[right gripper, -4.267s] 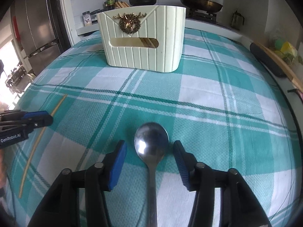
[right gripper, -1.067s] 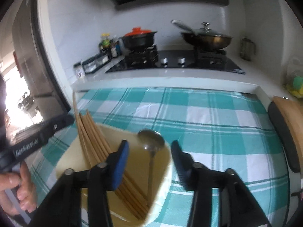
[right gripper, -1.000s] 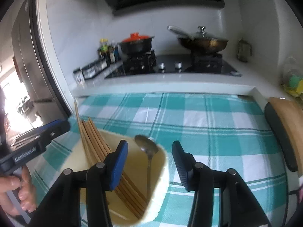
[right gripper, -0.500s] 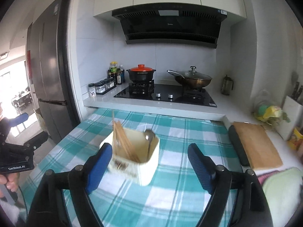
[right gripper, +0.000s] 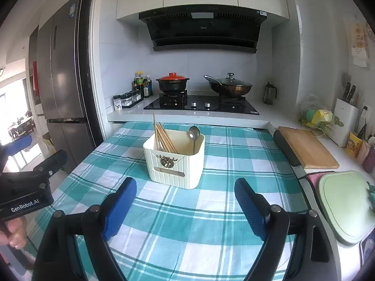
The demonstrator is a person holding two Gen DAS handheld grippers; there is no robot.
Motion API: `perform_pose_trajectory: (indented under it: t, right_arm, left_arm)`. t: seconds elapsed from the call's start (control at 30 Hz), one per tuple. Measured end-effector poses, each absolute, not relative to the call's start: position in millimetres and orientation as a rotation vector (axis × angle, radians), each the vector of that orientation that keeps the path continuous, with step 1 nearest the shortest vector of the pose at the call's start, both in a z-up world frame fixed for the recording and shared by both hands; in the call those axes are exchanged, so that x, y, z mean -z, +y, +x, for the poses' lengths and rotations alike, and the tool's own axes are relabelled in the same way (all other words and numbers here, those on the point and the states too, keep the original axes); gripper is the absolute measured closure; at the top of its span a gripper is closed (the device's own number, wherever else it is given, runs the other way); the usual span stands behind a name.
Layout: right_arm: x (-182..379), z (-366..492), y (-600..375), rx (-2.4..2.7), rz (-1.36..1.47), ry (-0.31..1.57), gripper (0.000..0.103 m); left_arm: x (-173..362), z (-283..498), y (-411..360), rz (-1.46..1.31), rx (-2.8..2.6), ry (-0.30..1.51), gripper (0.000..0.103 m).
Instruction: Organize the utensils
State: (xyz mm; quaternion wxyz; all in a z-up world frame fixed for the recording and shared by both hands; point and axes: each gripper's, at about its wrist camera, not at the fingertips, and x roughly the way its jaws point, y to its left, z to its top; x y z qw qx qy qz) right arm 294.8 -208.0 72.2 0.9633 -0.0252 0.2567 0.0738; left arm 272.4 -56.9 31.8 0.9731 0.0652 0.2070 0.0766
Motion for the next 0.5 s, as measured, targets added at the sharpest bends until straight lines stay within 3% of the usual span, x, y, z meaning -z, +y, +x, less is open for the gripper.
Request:
perform_pose_trajectory:
  t: [0.5]
  right_arm:
    - [-82,276,-192,-0.088,-0.06,0.527,0.016]
  left_arm:
    - [-29,252,-48,0.074,-0.091,0.472,0.0]
